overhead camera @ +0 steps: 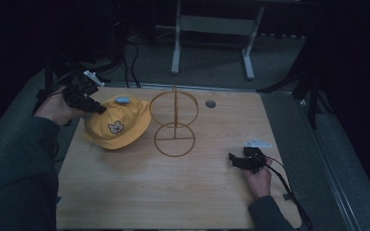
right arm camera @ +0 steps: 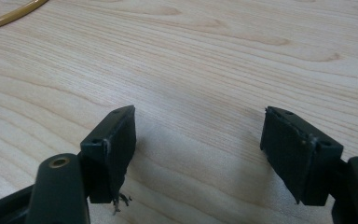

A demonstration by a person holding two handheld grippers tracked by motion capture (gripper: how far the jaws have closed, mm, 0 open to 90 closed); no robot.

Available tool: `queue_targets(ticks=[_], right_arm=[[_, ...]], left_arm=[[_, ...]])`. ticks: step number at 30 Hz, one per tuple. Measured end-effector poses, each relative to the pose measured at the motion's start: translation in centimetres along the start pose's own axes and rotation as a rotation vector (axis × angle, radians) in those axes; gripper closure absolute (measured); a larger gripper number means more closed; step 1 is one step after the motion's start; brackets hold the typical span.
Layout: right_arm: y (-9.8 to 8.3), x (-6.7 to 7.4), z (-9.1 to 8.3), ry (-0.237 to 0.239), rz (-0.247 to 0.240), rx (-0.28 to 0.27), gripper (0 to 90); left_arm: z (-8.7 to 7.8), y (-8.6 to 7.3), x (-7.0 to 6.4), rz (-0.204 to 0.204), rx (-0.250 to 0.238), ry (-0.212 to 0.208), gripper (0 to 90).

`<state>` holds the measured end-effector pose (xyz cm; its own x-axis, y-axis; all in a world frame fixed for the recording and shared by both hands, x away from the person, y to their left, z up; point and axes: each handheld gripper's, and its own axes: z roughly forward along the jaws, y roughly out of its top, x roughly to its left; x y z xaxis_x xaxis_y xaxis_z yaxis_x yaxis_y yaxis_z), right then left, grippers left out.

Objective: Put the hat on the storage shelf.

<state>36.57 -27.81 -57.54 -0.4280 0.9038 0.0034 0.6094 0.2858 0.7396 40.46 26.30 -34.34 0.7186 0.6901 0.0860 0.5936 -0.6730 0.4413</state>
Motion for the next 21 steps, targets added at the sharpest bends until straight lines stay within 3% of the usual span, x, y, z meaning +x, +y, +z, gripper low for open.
queue_targets(ticks=[21], right_arm=[[0.0,0.0,0.0,0.000,0.000,0.000,26.5]], left_arm=[[-2.1,0.0,0.4,-0.023,-0.058,0.022,84.6]])
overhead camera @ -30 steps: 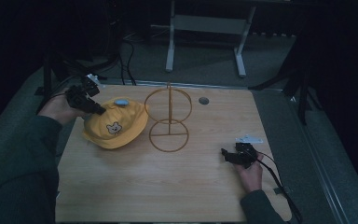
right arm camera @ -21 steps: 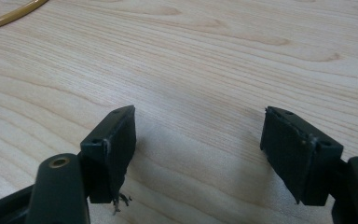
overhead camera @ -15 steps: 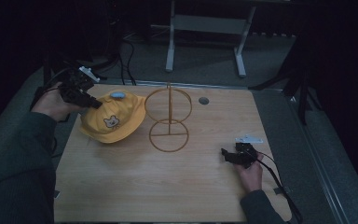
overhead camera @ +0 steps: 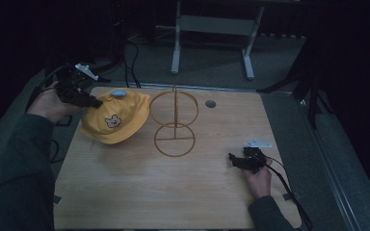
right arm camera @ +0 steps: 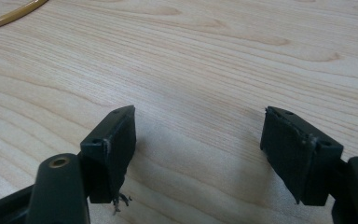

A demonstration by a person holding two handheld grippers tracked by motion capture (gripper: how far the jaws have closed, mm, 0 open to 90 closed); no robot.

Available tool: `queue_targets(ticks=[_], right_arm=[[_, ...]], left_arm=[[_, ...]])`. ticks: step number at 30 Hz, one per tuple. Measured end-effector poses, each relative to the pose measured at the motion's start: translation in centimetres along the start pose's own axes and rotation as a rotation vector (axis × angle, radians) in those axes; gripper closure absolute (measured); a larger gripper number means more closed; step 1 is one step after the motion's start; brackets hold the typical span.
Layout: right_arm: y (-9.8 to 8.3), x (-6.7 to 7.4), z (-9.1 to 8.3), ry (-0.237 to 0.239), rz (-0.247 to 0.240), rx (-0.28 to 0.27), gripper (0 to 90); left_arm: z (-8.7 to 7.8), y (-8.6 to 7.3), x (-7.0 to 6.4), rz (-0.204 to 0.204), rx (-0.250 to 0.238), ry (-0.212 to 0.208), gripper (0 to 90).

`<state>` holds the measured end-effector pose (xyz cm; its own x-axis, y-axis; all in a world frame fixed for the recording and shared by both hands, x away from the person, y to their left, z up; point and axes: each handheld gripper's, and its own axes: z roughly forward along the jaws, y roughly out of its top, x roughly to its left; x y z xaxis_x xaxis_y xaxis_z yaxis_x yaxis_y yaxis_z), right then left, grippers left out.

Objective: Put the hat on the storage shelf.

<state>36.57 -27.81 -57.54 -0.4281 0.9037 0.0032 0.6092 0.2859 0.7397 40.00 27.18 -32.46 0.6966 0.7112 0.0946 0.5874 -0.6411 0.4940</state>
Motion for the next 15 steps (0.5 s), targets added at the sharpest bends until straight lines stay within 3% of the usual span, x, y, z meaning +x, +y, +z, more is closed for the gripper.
queue_targets(ticks=[2,15], right_arm=[[0.0,0.0,0.0,0.000,0.000,0.000,26.5],[0.0,0.0,0.0,0.000,0.002,0.000,26.5]], left_arm=[[-0.4,0.0,0.1,-0.004,-0.020,-0.003,84.7],[-1.5,0.2,0.1,0.015,-0.035,-0.008,84.6]])
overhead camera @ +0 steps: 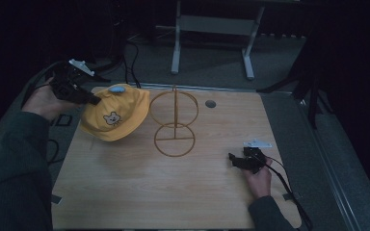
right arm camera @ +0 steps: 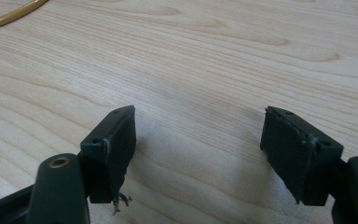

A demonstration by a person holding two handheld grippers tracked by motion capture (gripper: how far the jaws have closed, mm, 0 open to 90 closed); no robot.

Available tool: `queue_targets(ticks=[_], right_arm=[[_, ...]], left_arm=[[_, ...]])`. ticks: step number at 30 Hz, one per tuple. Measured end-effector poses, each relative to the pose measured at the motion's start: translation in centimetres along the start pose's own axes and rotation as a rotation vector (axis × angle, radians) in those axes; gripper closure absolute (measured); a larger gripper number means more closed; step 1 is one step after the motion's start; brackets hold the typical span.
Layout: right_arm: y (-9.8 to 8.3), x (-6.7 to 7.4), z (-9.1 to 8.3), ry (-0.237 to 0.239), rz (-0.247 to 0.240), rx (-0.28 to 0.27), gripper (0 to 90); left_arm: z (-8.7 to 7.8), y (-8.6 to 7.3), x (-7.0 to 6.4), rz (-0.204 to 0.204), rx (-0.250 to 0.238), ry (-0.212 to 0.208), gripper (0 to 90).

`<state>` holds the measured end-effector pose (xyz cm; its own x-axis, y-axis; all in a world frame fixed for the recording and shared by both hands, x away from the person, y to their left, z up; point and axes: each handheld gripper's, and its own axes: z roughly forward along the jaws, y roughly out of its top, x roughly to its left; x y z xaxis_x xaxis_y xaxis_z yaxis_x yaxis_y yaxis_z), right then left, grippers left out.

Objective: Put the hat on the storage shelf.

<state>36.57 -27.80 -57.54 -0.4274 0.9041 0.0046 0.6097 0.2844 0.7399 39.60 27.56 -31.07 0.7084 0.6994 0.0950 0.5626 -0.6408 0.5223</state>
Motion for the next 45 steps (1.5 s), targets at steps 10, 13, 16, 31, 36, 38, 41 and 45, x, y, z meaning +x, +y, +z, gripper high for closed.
queue_targets(ticks=[10,13,16,31,36,38,41,45], right_arm=[[0.0,0.0,0.0,0.000,0.000,0.000,26.5],[0.0,0.0,0.0,0.000,0.000,0.000,26.5],[0.0,0.0,0.0,0.000,0.000,0.000,26.5],[0.0,0.0,0.0,0.000,0.000,0.000,26.5],[0.0,0.0,0.0,0.000,0.000,0.000,26.5],[0.0,0.0,0.0,0.000,0.002,0.001,26.5],[0.0,0.0,0.0,0.000,0.001,0.001,26.5],[0.0,0.0,0.0,0.000,0.001,0.001,26.5]], left_arm=[[-0.8,0.2,0.0,0.013,-0.007,-0.007,84.6],[-0.9,0.3,0.0,0.010,-0.013,-0.007,84.6],[-1.0,0.4,-0.1,0.012,-0.017,-0.010,84.7],[-2.0,0.5,-0.1,0.020,-0.055,-0.024,84.6],[-2.2,0.8,-0.3,0.027,-0.061,-0.026,84.7],[-2.3,0.9,-0.4,0.039,-0.061,-0.025,84.6],[-2.6,1.1,-0.4,0.038,-0.071,-0.025,84.6],[-2.9,1.3,-0.6,0.042,-0.079,-0.028,84.6]])
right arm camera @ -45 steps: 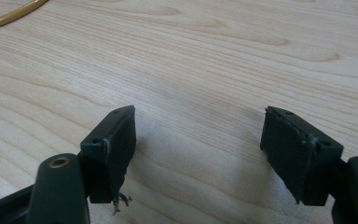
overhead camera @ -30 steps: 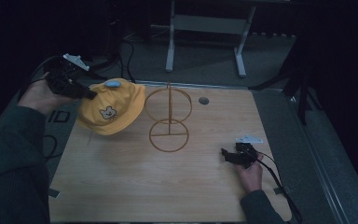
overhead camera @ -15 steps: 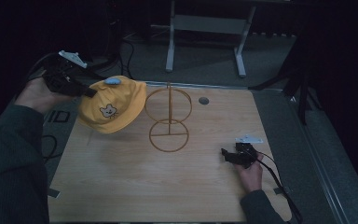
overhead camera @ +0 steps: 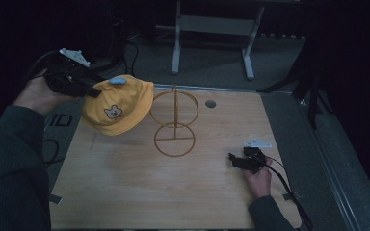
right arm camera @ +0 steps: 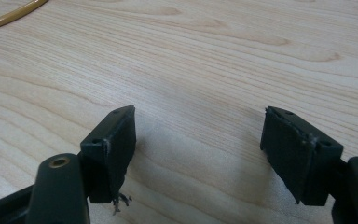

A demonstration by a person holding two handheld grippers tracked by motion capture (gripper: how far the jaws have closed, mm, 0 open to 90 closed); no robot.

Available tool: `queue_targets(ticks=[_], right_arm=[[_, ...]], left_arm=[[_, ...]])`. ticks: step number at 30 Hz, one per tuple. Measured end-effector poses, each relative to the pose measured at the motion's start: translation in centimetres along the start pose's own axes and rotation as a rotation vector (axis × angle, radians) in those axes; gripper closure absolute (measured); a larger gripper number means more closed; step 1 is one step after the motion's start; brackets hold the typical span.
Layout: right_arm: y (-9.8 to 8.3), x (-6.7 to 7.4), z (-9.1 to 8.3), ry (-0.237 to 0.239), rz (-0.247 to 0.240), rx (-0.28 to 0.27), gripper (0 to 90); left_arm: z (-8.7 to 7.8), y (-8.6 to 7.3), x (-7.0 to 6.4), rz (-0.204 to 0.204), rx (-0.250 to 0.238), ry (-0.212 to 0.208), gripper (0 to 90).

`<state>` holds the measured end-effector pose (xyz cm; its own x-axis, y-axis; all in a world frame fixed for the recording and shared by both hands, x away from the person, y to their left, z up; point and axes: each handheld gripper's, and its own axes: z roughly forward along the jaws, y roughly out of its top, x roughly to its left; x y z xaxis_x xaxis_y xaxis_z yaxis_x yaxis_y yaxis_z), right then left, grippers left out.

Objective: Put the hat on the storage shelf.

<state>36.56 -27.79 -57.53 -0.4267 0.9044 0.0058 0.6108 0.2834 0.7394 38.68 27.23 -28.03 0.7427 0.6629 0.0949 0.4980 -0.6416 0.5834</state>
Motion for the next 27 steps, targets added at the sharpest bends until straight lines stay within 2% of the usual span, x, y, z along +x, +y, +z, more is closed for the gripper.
queue_targets(ticks=[18,27], right_arm=[[0.0,0.0,0.0,0.000,0.000,0.000,26.5],[0.0,0.0,0.0,0.001,-0.001,0.001,26.3]], left_arm=[[-0.5,0.6,-0.3,0.015,-0.025,-0.001,84.6],[-0.8,1.5,-0.7,0.032,-0.031,-0.007,84.6]])
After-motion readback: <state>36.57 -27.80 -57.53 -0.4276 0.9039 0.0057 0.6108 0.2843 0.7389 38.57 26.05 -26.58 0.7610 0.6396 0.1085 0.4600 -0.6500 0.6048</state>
